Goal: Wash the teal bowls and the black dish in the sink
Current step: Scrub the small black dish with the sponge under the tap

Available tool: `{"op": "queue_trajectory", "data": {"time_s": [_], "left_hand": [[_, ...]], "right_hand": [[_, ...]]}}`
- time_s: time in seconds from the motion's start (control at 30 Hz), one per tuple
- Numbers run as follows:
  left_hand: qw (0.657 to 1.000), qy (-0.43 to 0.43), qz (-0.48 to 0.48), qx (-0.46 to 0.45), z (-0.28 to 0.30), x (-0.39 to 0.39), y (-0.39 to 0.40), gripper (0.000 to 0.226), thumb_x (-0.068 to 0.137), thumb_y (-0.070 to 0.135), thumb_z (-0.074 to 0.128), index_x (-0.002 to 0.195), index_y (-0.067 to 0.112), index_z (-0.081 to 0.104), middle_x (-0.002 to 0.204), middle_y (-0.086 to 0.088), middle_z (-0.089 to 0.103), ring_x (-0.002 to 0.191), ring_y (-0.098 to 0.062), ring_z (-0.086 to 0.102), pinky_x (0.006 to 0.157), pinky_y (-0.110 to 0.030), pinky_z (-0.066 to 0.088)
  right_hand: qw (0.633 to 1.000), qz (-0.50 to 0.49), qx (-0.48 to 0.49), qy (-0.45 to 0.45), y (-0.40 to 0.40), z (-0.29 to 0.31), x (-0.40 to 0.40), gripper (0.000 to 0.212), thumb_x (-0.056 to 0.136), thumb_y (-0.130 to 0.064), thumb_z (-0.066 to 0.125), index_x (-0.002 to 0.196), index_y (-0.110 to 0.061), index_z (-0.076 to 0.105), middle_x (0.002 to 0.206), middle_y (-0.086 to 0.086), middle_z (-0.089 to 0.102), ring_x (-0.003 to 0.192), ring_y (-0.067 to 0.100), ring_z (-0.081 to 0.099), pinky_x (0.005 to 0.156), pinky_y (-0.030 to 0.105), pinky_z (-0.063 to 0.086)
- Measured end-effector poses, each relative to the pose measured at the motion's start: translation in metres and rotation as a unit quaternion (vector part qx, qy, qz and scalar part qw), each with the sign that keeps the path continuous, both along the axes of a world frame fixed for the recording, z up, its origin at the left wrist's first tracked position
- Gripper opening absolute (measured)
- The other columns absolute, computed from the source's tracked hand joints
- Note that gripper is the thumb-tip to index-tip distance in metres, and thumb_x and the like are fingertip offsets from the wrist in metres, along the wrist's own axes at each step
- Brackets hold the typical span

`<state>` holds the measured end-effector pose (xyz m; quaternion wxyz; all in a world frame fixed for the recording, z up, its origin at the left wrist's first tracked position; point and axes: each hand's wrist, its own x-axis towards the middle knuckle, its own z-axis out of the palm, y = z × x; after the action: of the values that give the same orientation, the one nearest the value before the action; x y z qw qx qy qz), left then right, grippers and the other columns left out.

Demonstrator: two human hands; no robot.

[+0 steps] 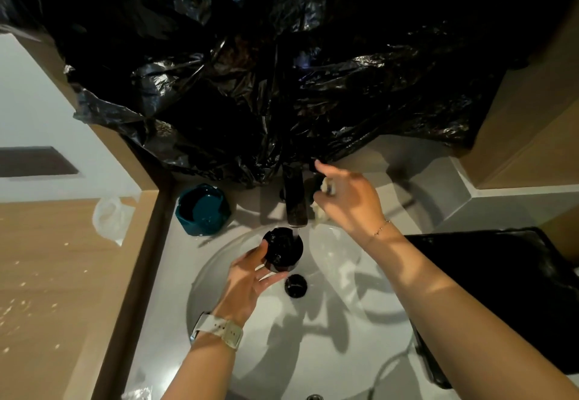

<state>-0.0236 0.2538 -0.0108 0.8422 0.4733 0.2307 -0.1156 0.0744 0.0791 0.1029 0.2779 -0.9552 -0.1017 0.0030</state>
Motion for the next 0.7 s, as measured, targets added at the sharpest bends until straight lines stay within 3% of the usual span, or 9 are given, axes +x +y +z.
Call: {"op": "queue_trajectory", "data": {"time_s": [0.07, 0.17, 0.23, 0.33, 0.43, 0.53, 0.63, 0.7], "left_hand": [[1.000, 0.007, -0.003, 0.002, -0.003, -0.001, 0.001, 0.030, 0.099, 0.021, 0.052, 0.119, 0.002, 0.064, 0.109, -0.015, 0.074, 0.102, -0.032, 0.071, 0.087, -0.045, 0.058], [1.000, 0.011, -0.008, 0.011, -0.004, -0.005, 0.002, 0.032, 0.097, 0.023, 0.056, 0.121, 0.003, 0.063, 0.112, -0.014, 0.074, 0.105, -0.031, 0.070, 0.086, -0.045, 0.058], [0.999, -0.004, -0.012, 0.042, -0.003, -0.009, 0.002, 0.033, 0.095, 0.020, 0.061, 0.123, 0.004, 0.063, 0.113, -0.013, 0.073, 0.104, -0.029, 0.070, 0.083, -0.043, 0.059], [0.984, -0.031, -0.011, 0.173, -0.001, -0.012, 0.001, 0.035, 0.088, 0.012, 0.071, 0.122, 0.016, 0.064, 0.112, -0.005, 0.073, 0.104, -0.022, 0.069, 0.083, -0.035, 0.059], [0.937, -0.085, -0.032, 0.338, 0.001, -0.013, -0.001, 0.044, 0.083, 0.009, 0.077, 0.120, 0.029, 0.064, 0.115, 0.007, 0.069, 0.110, -0.012, 0.063, 0.092, -0.025, 0.052], [0.862, -0.166, -0.102, 0.469, 0.008, -0.017, -0.003, 0.053, 0.084, 0.016, 0.077, 0.131, 0.031, 0.059, 0.117, 0.020, 0.058, 0.108, -0.005, 0.058, 0.093, -0.011, 0.044], [0.784, -0.205, -0.163, 0.563, 0.015, -0.020, -0.002, 0.052, 0.088, 0.028, 0.073, 0.135, 0.038, 0.054, 0.122, 0.024, 0.050, 0.113, -0.003, 0.050, 0.100, -0.016, 0.036], [0.750, -0.234, -0.174, 0.593, 0.019, -0.021, -0.004, 0.052, 0.088, 0.032, 0.071, 0.137, 0.035, 0.053, 0.124, 0.022, 0.049, 0.115, -0.003, 0.048, 0.099, -0.016, 0.035]], "right_hand": [[1.000, -0.011, -0.016, 0.025, -0.007, -0.007, -0.008, 0.063, 0.086, -0.025, 0.058, 0.144, -0.039, 0.037, 0.095, -0.002, 0.068, 0.092, 0.022, 0.062, 0.076, 0.034, 0.052], [0.985, -0.018, 0.150, 0.082, -0.024, -0.022, -0.028, 0.070, 0.083, -0.015, 0.059, 0.141, -0.047, 0.037, 0.066, -0.013, 0.058, 0.070, 0.010, 0.058, 0.069, 0.030, 0.051], [0.952, -0.075, 0.274, 0.113, -0.032, -0.035, -0.042, 0.067, 0.083, -0.007, 0.057, 0.139, -0.042, 0.044, 0.063, -0.011, 0.055, 0.061, 0.004, 0.055, 0.066, 0.021, 0.050], [0.938, -0.112, 0.306, 0.120, -0.042, -0.050, -0.066, 0.053, 0.086, -0.002, 0.058, 0.133, -0.026, 0.053, 0.064, -0.006, 0.048, 0.051, -0.002, 0.048, 0.057, 0.013, 0.045], [0.928, -0.130, 0.313, 0.152, -0.049, -0.063, -0.086, 0.039, 0.086, 0.005, 0.062, 0.119, -0.015, 0.059, 0.068, -0.002, 0.052, 0.047, -0.007, 0.050, 0.050, 0.007, 0.042], [0.904, -0.192, 0.329, 0.192, -0.053, -0.078, -0.098, 0.032, 0.083, 0.008, 0.063, 0.112, -0.004, 0.065, 0.064, 0.002, 0.051, 0.042, -0.004, 0.049, 0.048, 0.006, 0.041], [0.877, -0.219, 0.361, 0.230, -0.060, -0.083, -0.107, 0.026, 0.084, 0.006, 0.063, 0.108, -0.004, 0.066, 0.065, 0.003, 0.053, 0.051, 0.004, 0.054, 0.049, 0.008, 0.043], [0.858, -0.234, 0.388, 0.241, -0.068, -0.084, -0.112, 0.024, 0.084, 0.004, 0.064, 0.107, -0.004, 0.066, 0.071, 0.008, 0.060, 0.061, 0.014, 0.058, 0.054, 0.013, 0.047]]}}
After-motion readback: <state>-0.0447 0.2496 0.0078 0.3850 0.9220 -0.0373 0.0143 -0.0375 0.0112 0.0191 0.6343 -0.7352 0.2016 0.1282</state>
